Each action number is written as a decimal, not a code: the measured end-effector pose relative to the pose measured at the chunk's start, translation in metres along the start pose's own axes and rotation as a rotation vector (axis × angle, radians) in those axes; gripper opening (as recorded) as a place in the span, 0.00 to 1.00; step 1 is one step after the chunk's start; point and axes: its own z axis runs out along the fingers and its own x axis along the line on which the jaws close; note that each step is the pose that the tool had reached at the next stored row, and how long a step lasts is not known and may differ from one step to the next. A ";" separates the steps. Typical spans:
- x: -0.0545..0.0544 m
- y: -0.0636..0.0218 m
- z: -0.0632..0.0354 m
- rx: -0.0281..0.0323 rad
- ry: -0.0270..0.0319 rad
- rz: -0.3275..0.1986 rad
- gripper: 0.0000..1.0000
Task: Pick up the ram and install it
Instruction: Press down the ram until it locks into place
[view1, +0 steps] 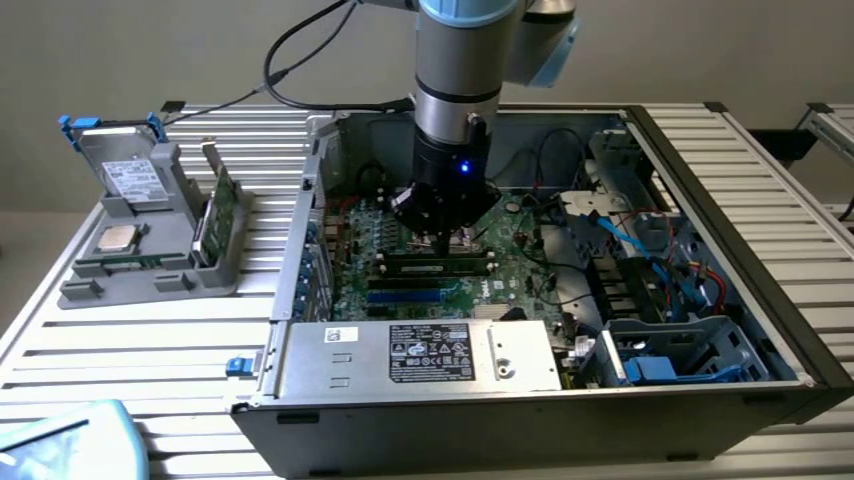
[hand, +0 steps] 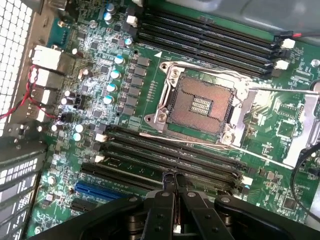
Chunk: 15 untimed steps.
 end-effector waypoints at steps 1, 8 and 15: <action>0.000 0.0000 0.0000 -0.0003 -0.0003 0.016 0.11; 0.000 0.0000 0.0000 -0.0021 -0.0026 0.123 0.11; 0.000 -0.0001 -0.0006 -0.0041 -0.0037 0.159 0.11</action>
